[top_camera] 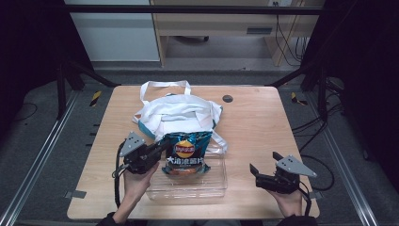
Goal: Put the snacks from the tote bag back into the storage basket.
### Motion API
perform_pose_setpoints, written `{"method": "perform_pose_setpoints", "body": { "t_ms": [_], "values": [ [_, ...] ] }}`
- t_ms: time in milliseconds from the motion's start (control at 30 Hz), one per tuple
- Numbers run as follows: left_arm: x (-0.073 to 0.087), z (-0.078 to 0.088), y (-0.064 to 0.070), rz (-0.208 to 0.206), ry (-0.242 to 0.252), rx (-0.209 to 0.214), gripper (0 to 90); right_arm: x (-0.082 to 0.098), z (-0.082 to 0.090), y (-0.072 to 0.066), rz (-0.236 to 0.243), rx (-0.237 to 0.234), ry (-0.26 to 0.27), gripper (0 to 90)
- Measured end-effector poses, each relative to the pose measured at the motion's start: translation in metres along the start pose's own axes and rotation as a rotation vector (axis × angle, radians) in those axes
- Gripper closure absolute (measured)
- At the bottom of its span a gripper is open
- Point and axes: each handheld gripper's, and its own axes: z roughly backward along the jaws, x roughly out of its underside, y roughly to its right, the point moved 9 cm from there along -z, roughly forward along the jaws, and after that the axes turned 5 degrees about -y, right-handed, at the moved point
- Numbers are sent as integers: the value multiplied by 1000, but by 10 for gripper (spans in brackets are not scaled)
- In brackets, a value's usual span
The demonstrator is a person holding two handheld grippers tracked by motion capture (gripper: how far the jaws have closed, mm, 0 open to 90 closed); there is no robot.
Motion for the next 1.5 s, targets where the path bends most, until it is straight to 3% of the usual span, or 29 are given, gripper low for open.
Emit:
{"method": "perform_pose_setpoints", "body": {
  "t_ms": [300, 433, 467, 500, 533, 833, 1100, 1133, 1200, 1267, 1500],
  "values": [
    [-1, 1, 0, -10, 10, -16, 737, 0, 1, 0, 0, 1, 4, 81],
    [0, 1, 1, -10, 1, -20, 552, 0, 0, 1, 2, 4, 1, 81],
    [1, 0, 1, -11, -3, -27, 552, 0, 1, 1, 0, 2, 1, 81],
    [2, 1, 1, -15, -10, -37, 457, 0, 1, 0, 6, 4, 2, 81],
    [2, 1, 1, -15, -10, -37, 417, 0, 2, 0, 8, 5, 2, 81],
    [2, 3, 2, -22, -15, -51, 304, 0, 3, 0, 7, 6, 6, 82],
    [9, 3, 3, -31, -25, -41, 395, 0, 4, 1, 5, 5, 8, 82],
    [10, 3, 3, -32, -29, -39, 464, 0, 4, 0, 5, 6, 6, 82],
    [10, 3, 4, -33, -26, -26, 511, 0, 4, 0, 7, 6, 7, 82],
    [11, 4, 3, -28, -23, -16, 669, 0, 3, 0, 6, 4, 7, 82],
    [10, 6, 5, -10, -10, -6, 851, 0, 3, 0, 9, 5, 7, 83]
  ]
}}
